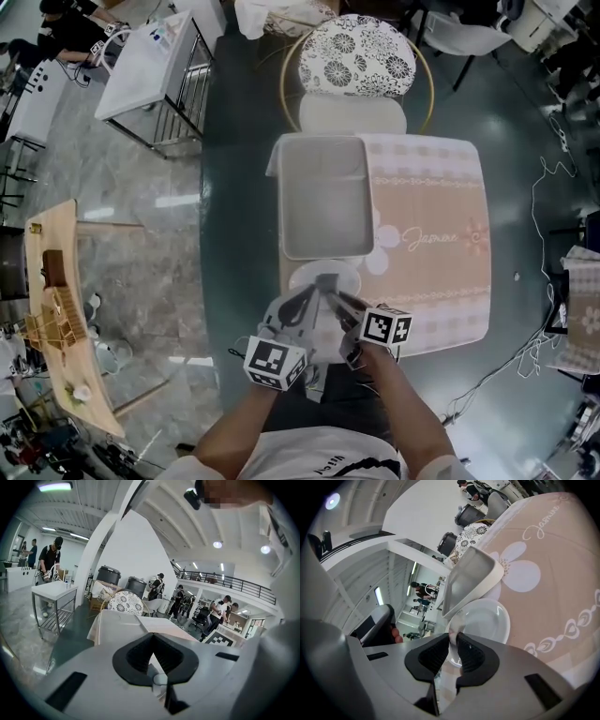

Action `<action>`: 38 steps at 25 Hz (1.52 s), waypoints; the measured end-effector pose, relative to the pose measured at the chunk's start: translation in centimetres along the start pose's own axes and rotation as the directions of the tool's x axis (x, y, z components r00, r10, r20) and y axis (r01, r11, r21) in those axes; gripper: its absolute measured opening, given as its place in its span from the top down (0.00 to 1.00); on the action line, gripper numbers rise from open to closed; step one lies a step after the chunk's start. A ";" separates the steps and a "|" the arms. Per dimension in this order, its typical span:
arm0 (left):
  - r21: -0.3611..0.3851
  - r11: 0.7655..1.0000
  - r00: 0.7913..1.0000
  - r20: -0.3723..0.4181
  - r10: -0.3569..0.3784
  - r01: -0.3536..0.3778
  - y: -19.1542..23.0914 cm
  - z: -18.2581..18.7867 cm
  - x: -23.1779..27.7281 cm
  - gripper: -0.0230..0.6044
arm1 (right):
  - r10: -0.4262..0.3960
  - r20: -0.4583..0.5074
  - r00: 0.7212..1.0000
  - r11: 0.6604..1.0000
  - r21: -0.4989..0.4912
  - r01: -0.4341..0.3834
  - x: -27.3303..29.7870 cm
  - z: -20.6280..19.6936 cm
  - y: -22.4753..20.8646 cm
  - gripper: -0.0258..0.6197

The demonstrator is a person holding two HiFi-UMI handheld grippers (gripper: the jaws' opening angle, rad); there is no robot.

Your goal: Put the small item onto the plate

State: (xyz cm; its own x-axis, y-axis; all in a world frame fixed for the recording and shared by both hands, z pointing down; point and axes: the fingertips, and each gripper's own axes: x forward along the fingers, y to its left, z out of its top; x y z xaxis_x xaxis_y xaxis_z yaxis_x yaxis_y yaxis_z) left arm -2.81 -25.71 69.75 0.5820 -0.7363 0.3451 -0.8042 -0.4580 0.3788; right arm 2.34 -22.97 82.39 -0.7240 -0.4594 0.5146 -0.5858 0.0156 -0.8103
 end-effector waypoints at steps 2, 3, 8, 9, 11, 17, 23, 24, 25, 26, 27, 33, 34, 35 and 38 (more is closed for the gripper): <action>-0.003 1.000 1.000 -0.003 0.004 -0.004 0.2 -0.1 -0.1 0.95 | -0.019 -0.004 1.000 1.000 0.002 0.019 0.3 0.0 -0.4 0.86; -0.005 1.000 1.000 -0.004 0.007 -0.007 0.4 -0.2 -0.2 0.95 | -0.022 -0.002 1.000 1.000 0.003 0.022 0.5 0.0 -0.4 0.86; -0.010 1.000 1.000 -0.008 0.021 -0.021 0.9 -0.7 -0.3 0.95 | -0.104 -0.007 0.995 0.990 -0.092 0.103 0.9 0.3 -0.9 0.85; -0.011 1.000 1.000 -0.009 0.023 -0.023 0.9 -0.8 -0.3 0.95 | -0.130 -0.015 0.991 0.983 -0.136 0.127 0.9 0.3 -1.0 0.84; -0.012 1.000 1.000 -0.013 0.024 -0.025 0.9 -0.9 -0.2 0.95 | -0.188 -0.033 0.982 0.955 -0.239 0.174 0.9 0.3 -1.0 0.84; -0.010 1.000 0.999 -0.017 0.029 -0.029 0.6 -0.7 -0.4 0.95 | -0.379 -0.047 0.924 0.800 -0.518 0.302 0.3 0.3 -2.0 0.77; -0.005 1.000 0.999 -0.026 0.030 -0.030 0.0 -0.1 -1.2 0.95 | -0.370 0.003 0.929 0.776 -0.549 0.310 -1.0 1.7 -0.3 0.77; -0.004 1.000 0.999 -0.028 0.029 -0.029 -0.2 0.1 -1.3 0.95 | -0.356 0.010 0.934 0.780 -0.548 0.303 -1.3 2.0 0.3 0.77; -0.002 1.000 0.999 -0.031 0.027 -0.027 -0.4 0.3 -1.4 0.95 | -0.340 0.017 0.940 0.785 -0.545 0.294 -1.6 2.3 1.0 0.77; 0.000 1.000 0.999 -0.035 0.023 -0.023 -0.7 0.5 -1.6 0.95 | -0.322 0.023 0.947 0.791 -0.542 0.282 -1.9 2.6 1.7 0.79; 0.002 1.000 0.999 -0.039 0.019 -0.019 -1.1 0.8 -1.7 0.95 | -0.303 0.031 0.952 0.796 -0.541 0.271 -2.3 2.9 2.6 0.81; 0.019 1.000 0.998 -0.060 -0.010 0.011 -4.2 3.3 -3.3 0.95 | -0.219 0.099 0.971 0.802 -0.549 0.237 -6.4 4.5 8.4 0.88; 0.023 1.000 0.998 -0.064 -0.012 0.013 -4.7 3.9 -3.7 0.95 | -0.204 0.111 0.973 0.805 -0.546 0.231 -7.1 4.7 9.4 0.89; 0.027 1.000 0.998 -0.068 -0.014 0.016 -5.1 4.5 -4.1 0.95 | -0.187 0.122 0.975 0.808 -0.545 0.223 -7.7 4.8 10.5 0.90; 0.035 0.999 0.997 -0.068 -0.031 0.034 -6.7 6.4 -5.5 0.95 | -0.128 0.154 0.980 0.816 -0.545 0.192 -9.5 5.0 14.0 0.91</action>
State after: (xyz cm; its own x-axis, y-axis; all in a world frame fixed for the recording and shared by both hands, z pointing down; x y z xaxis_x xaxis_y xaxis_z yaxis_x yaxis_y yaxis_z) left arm -1.44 -21.80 59.80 0.6138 -0.6862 0.3904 -0.7877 -0.4999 0.3599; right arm 2.87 -22.84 64.70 -0.5782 -0.5886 0.5650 -0.8158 0.4084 -0.4094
